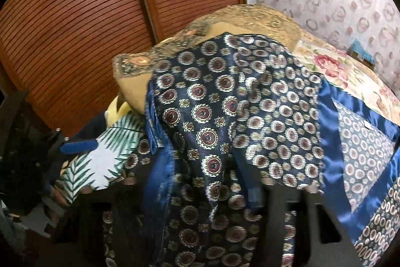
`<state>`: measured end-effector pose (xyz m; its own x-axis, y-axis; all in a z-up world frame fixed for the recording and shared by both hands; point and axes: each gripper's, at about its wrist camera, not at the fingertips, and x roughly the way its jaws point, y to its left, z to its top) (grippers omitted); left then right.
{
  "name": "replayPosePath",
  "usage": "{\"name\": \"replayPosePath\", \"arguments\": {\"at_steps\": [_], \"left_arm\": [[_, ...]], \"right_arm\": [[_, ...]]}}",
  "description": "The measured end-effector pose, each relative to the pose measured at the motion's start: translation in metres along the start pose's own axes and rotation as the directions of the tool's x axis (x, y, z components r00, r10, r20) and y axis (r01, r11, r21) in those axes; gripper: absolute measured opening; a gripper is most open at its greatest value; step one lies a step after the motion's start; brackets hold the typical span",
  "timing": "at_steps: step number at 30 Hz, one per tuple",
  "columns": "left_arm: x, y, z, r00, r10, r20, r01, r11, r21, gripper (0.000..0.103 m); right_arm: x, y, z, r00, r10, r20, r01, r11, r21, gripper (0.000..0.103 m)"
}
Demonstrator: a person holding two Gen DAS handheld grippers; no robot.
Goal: Fold small clothes
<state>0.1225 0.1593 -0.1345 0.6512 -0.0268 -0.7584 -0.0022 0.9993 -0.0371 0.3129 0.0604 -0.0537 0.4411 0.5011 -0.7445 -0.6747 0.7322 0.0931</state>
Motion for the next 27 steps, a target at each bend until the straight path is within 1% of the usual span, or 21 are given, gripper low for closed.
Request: {"name": "replayPosePath", "arguments": {"at_steps": [2, 4, 6, 9, 11, 12, 13, 15, 16, 17, 20, 22, 23, 24, 26, 27], "left_arm": [[0.0, 0.0, 0.0, 1.0, 0.001, 0.002, -0.001, 1.0, -0.002, 0.093], [0.0, 0.0, -0.001, 1.0, 0.001, 0.002, -0.001, 1.0, -0.002, 0.093], [0.001, 0.0, -0.001, 1.0, 0.002, 0.003, -0.002, 1.0, -0.003, 0.093], [0.001, 0.0, -0.001, 1.0, 0.002, 0.003, -0.002, 1.0, -0.002, 0.093], [0.001, 0.0, -0.001, 1.0, 0.002, 0.003, -0.002, 1.0, -0.003, 0.093], [0.001, 0.0, -0.001, 1.0, 0.002, 0.003, -0.002, 1.0, -0.003, 0.093], [0.001, 0.0, -0.001, 1.0, 0.002, 0.003, -0.002, 1.0, -0.003, 0.093], [0.0, 0.0, -0.001, 1.0, 0.002, 0.003, -0.002, 1.0, -0.003, 0.093], [0.0, 0.0, -0.001, 1.0, 0.003, 0.003, -0.003, 1.0, -0.003, 0.093], [0.0, 0.0, -0.001, 1.0, 0.003, 0.003, -0.003, 1.0, -0.003, 0.093], [-0.002, 0.002, -0.001, 1.0, 0.012, 0.002, -0.012, 1.0, -0.007, 0.093], [-0.007, 0.003, 0.0, 0.999, 0.025, 0.021, -0.025, 1.0, -0.017, 0.093], [-0.012, 0.003, 0.0, 0.999, 0.028, 0.035, -0.027, 0.999, -0.024, 0.093], [-0.018, 0.003, 0.001, 0.999, 0.019, 0.05, -0.018, 0.999, -0.032, 0.093], [-0.03, 0.001, 0.003, 0.997, -0.024, 0.077, 0.028, 0.999, -0.044, 0.093], [-0.036, -0.001, 0.003, 0.995, -0.047, 0.089, 0.051, 0.998, -0.045, 0.093]], "right_arm": [[-0.002, -0.009, 0.0, 1.0, 0.009, 0.005, -0.01, 1.0, 0.025, 0.02], [-0.008, -0.018, -0.002, 1.0, -0.012, 0.022, 0.011, 0.999, 0.05, 0.02], [-0.016, -0.031, -0.005, 0.998, -0.044, 0.044, 0.039, 0.994, 0.098, 0.02], [-0.03, -0.044, -0.014, 0.99, -0.123, 0.066, 0.113, 0.983, 0.148, 0.02], [-0.036, -0.051, -0.018, 0.985, -0.158, 0.069, 0.144, 0.975, 0.17, 0.021], [-0.038, -0.054, -0.019, 0.983, -0.17, 0.066, 0.156, 0.971, 0.179, 0.028], [-0.039, -0.055, -0.021, 0.983, -0.175, 0.064, 0.16, 0.969, 0.186, 0.03], [-0.045, -0.054, -0.024, 0.985, -0.156, 0.068, 0.14, 0.971, 0.192, 0.04], [-0.047, -0.052, -0.027, 0.987, -0.144, 0.071, 0.128, 0.973, 0.19, 0.042], [-0.05, -0.05, -0.031, 0.988, -0.136, 0.075, 0.12, 0.975, 0.188, 0.044], [-0.069, -0.047, -0.05, 0.99, -0.103, 0.097, 0.084, 0.98, 0.18, 0.045], [-0.084, -0.047, -0.063, 0.989, -0.094, 0.11, 0.074, 0.982, 0.175, 0.047], [-0.094, -0.051, -0.071, 0.989, -0.093, 0.117, 0.072, 0.982, 0.175, 0.054], [-0.103, -0.052, -0.078, 0.988, -0.091, 0.125, 0.069, 0.982, 0.175, 0.064], [-0.12, -0.059, -0.092, 0.986, -0.095, 0.14, 0.068, 0.981, 0.184, 0.072], [-0.127, -0.063, -0.098, 0.984, -0.109, 0.143, 0.08, 0.978, 0.192, 0.073]]}}
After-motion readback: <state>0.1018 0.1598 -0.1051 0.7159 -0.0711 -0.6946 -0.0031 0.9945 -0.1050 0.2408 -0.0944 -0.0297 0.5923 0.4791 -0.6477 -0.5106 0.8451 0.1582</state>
